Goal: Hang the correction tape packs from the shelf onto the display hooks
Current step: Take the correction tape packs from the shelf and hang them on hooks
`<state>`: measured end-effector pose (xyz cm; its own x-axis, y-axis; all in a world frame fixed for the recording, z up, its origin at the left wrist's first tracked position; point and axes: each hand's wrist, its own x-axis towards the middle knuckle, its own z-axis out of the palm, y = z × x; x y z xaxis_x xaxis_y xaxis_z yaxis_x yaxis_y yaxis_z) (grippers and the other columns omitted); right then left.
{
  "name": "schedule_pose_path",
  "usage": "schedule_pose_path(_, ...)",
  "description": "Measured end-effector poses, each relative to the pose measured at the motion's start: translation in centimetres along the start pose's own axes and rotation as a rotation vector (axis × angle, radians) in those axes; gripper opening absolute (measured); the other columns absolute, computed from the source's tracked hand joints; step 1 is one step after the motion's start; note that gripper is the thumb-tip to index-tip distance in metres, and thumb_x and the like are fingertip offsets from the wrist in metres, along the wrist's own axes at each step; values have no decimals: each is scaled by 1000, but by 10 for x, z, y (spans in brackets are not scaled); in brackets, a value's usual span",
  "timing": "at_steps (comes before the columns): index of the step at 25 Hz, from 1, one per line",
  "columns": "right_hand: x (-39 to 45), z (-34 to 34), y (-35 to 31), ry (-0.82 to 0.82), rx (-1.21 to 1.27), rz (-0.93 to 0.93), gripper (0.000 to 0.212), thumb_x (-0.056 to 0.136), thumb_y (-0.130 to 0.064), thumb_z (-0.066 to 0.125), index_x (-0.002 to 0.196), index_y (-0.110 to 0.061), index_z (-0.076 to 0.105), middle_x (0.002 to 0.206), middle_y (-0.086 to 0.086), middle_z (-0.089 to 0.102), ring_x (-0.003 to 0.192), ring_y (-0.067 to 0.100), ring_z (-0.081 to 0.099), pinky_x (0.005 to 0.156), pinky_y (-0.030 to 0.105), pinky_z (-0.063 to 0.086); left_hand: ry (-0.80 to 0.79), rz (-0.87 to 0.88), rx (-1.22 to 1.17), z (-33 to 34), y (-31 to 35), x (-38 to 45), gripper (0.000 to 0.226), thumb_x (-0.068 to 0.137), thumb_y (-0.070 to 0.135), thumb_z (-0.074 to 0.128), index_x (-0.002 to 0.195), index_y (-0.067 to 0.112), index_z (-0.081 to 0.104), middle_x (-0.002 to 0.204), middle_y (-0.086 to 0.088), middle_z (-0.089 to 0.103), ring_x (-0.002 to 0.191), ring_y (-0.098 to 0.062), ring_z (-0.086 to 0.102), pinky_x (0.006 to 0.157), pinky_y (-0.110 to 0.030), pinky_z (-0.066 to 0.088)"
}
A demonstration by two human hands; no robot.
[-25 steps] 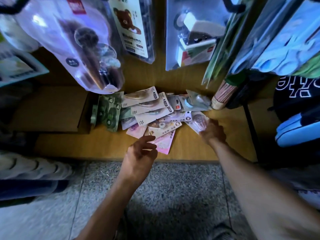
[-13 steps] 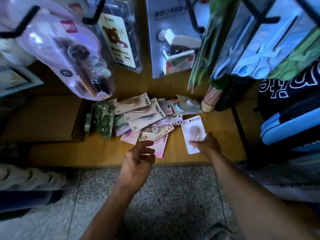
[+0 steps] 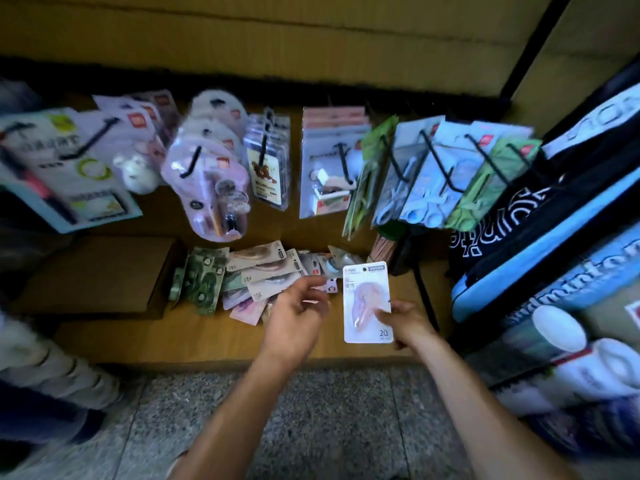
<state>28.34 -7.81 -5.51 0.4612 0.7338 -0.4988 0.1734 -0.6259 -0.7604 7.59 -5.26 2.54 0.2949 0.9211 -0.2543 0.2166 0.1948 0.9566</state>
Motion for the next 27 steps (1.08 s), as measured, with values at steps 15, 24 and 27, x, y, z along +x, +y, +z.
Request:
schedule_pose_path(15, -183, -85, -78, 6, 457, -481, 29, 90, -22, 68, 93, 5, 56, 72, 10, 50, 59, 21, 43, 44, 26, 37, 10, 271, -8, 19, 102, -82, 14, 92, 21, 61, 102, 27, 68, 90, 6, 69, 75, -6, 61, 52, -12, 46)
schedule_pose_path(24, -227, -93, -111, 56, 688, -595, 4, 87, -20, 71, 87, -18, 67, 84, -16, 76, 85, 0, 69, 83, 23, 52, -26, 388, -197, 19, 135, -103, 10, 87, 7, 67, 88, 16, 72, 79, -3, 73, 74, -18, 65, 65, -36, 55)
schedule_pose_path(27, -233, -104, -136, 66, 626, -697, 23, 85, -27, 74, 104, -15, 70, 105, 1, 76, 104, 21, 70, 95, 39, 50, -31, 449, -208, 22, 161, -102, 15, 88, 6, 64, 97, 16, 72, 86, -4, 75, 82, -19, 69, 77, -39, 58)
